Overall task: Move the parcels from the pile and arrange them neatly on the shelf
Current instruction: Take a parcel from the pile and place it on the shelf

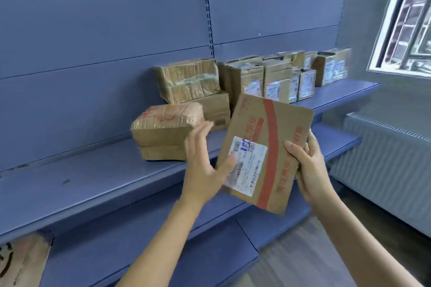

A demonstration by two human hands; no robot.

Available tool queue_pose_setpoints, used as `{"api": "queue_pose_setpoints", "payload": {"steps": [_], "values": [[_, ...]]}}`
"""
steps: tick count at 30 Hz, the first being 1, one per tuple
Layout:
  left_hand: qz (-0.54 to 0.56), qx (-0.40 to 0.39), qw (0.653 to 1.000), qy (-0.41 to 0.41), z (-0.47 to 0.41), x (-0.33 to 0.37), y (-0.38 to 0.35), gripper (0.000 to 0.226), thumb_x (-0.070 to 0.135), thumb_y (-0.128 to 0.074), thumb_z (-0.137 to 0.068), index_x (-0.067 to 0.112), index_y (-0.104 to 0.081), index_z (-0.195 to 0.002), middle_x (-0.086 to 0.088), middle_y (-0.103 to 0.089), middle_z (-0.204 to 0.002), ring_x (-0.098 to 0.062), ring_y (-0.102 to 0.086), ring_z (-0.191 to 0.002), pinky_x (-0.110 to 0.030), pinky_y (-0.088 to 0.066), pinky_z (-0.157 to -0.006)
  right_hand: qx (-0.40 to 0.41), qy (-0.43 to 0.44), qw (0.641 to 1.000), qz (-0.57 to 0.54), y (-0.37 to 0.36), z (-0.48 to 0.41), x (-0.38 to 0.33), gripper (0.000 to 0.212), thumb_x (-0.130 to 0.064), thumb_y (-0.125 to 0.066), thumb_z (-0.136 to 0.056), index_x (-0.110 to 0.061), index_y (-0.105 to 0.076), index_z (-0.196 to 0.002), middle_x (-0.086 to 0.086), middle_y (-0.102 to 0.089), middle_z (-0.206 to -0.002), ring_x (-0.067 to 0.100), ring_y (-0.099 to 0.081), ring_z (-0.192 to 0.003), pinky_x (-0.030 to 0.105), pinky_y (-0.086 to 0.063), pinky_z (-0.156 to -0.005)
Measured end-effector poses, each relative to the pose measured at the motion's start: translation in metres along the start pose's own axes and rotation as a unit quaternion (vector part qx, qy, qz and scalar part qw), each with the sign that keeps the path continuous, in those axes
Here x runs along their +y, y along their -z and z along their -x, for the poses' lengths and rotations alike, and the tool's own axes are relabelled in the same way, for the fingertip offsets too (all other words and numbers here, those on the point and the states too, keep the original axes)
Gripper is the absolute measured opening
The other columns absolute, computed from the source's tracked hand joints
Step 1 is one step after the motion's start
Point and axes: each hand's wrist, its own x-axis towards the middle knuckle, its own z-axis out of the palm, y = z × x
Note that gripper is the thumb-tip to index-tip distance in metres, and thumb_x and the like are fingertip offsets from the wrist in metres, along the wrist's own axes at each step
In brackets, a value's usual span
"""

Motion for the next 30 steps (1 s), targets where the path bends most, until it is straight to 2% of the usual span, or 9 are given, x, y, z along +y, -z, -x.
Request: {"api": "queue_pose_setpoints", "payload": {"steps": [4, 8, 11, 13, 16, 20, 22, 26, 30], "values": [[0.223, -0.120, 0.933, 0.255, -0.056, 0.027, -0.051, 0.070, 0.047, -0.068, -0.079, 0.024, -0.041, -0.139, 0.011, -0.052, -0.132, -0.008, -0.052, -0.121, -0.018, -0.042, -0.085, -0.009, -0.019, 0.999, 0.046, 0.060, 0.003, -0.014, 0.076, -0.032, -0.073, -0.072, -0.031, -0.042, -0.141, 0.004, -0.067, -0.121, 0.023, -0.069, -0.102, 0.035, -0.055, -0.076], [0.242, -0.235, 0.896, 0.289, -0.087, 0.027, -0.105, 0.053, 0.048, -0.075, -0.075, 0.032, -0.051, -0.119, -0.003, -0.058, -0.130, -0.021, -0.060, -0.112, -0.035, -0.048, -0.091, 0.004, -0.034, 0.996, 0.077, 0.106, 0.003, -0.026, 0.074, -0.036, -0.073, -0.069, -0.036, -0.046, -0.138, 0.006, -0.068, -0.118, 0.026, -0.069, -0.100, 0.042, -0.053, -0.084], [0.272, -0.262, 0.875, 0.304, -0.089, 0.025, -0.144, 0.028, 0.040, -0.070, -0.083, 0.033, -0.059, -0.108, -0.002, -0.069, -0.105, -0.024, -0.063, -0.096, -0.031, -0.048, -0.075, 0.010, -0.056, 0.994, 0.092, 0.137, 0.004, -0.032, 0.061, -0.037, -0.065, -0.078, -0.035, -0.047, -0.137, 0.007, -0.069, -0.117, 0.024, -0.070, -0.095, 0.041, -0.054, -0.079], [0.310, -0.251, 0.869, 0.294, -0.089, 0.019, -0.170, 0.016, 0.032, -0.065, -0.088, 0.028, -0.065, -0.104, 0.002, -0.073, -0.088, -0.022, -0.065, -0.085, -0.030, -0.047, -0.069, 0.020, -0.062, 0.992, 0.112, 0.158, 0.001, -0.031, 0.065, -0.046, -0.063, -0.079, -0.037, -0.042, -0.141, 0.001, -0.066, -0.123, 0.021, -0.067, -0.105, 0.046, -0.051, -0.091], [0.377, -0.186, 0.849, 0.321, -0.091, 0.005, -0.207, 0.012, 0.030, -0.064, -0.090, 0.023, -0.064, -0.100, 0.001, -0.073, -0.085, -0.023, -0.066, -0.086, -0.033, -0.048, -0.068, 0.100, -0.076, 0.980, 0.154, 0.191, -0.008, -0.026, 0.088, -0.066, -0.063, -0.068, -0.036, -0.034, -0.146, -0.008, -0.056, -0.136, 0.015, -0.058, -0.119, 0.050, -0.042, -0.106], [0.438, -0.090, 0.804, 0.391, -0.107, -0.010, -0.255, 0.018, 0.031, -0.062, -0.092, 0.025, -0.059, -0.108, 0.003, -0.069, -0.089, -0.015, -0.065, -0.075, -0.033, -0.045, -0.061, 0.168, -0.064, 0.973, 0.146, 0.229, -0.027, -0.023, 0.110, -0.078, -0.074, -0.045, -0.031, -0.042, -0.139, -0.005, -0.057, -0.135, 0.014, -0.061, -0.117, 0.041, -0.049, -0.095], [0.488, -0.076, 0.772, 0.400, -0.121, -0.011, -0.277, 0.013, 0.028, -0.059, -0.094, 0.026, -0.058, -0.106, 0.003, -0.069, -0.092, -0.010, -0.067, -0.073, -0.031, -0.051, -0.063, 0.152, -0.054, 0.979, 0.126, 0.236, -0.046, -0.025, 0.119, -0.077, -0.079, -0.039, -0.032, -0.038, -0.142, -0.005, -0.057, -0.136, 0.016, -0.062, -0.115, 0.040, -0.052, -0.090], [0.567, -0.109, 0.719, 0.388, -0.155, -0.013, -0.317, 0.007, 0.020, -0.056, -0.095, 0.023, -0.053, -0.100, -0.001, -0.070, -0.090, -0.014, -0.068, -0.078, -0.033, -0.055, -0.067, 0.135, 0.007, 0.987, 0.091, 0.239, -0.097, -0.036, 0.089, -0.060, -0.074, -0.066, -0.029, -0.041, -0.142, 0.001, -0.063, -0.129, 0.026, -0.064, -0.113, 0.039, -0.056, -0.080], [0.539, -0.168, 0.735, 0.375, -0.184, -0.030, -0.358, 0.006, 0.015, -0.054, -0.096, 0.019, -0.049, -0.095, -0.002, -0.065, -0.091, -0.014, -0.064, -0.074, -0.032, -0.048, -0.074, 0.209, 0.060, 0.971, 0.102, 0.261, -0.133, -0.037, 0.063, -0.042, -0.053, -0.083, -0.031, -0.040, -0.143, -0.001, -0.064, -0.128, 0.020, -0.064, -0.111, 0.029, -0.056, -0.069]]}}
